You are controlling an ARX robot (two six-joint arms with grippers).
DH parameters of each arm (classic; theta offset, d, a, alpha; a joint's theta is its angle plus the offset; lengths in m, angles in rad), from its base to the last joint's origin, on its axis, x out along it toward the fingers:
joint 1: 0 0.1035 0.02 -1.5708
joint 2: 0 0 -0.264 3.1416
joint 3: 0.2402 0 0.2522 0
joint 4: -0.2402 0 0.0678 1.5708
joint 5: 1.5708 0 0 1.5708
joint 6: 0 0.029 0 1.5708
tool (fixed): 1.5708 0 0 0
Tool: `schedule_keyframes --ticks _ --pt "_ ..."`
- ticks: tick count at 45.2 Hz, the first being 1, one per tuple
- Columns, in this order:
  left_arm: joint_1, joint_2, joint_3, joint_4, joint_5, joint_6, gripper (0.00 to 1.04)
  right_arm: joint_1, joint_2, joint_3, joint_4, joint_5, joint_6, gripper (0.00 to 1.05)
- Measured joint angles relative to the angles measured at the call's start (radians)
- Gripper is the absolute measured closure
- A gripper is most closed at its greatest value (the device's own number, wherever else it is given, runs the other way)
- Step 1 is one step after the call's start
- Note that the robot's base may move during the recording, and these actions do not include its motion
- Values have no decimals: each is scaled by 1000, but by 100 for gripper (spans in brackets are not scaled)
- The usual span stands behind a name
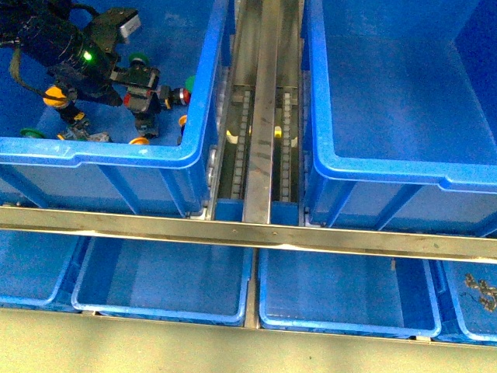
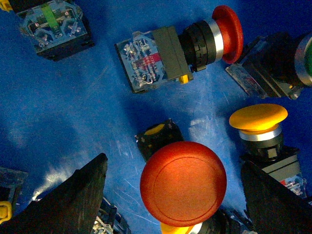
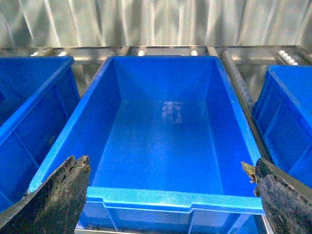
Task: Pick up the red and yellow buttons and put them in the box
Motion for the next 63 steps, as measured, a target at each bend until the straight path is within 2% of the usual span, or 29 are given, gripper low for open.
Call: schedule_keyframes --ticks 9,15,18,20,29,43,63 --pt "3 0 -13 14 -2 -7 41 0 0 0 0 0 0 6" --pt "9 -2 -40 29 -2 -18 58 0 0 0 0 0 0 6" --pt "13 -4 -55 39 -2 -21 60 0 0 0 0 0 0 6" --pt "19 -11 -66 44 -3 -23 67 0 0 0 0 0 0 6" --pt "31 -28 -70 60 -8 -42 79 0 0 0 0 0 0 6" --pt "40 -69 -105 103 1 -102 80 0 0 0 0 0 0 6" --pt "146 -314 -315 228 136 -422 80 0 0 0 0 0 0 6"
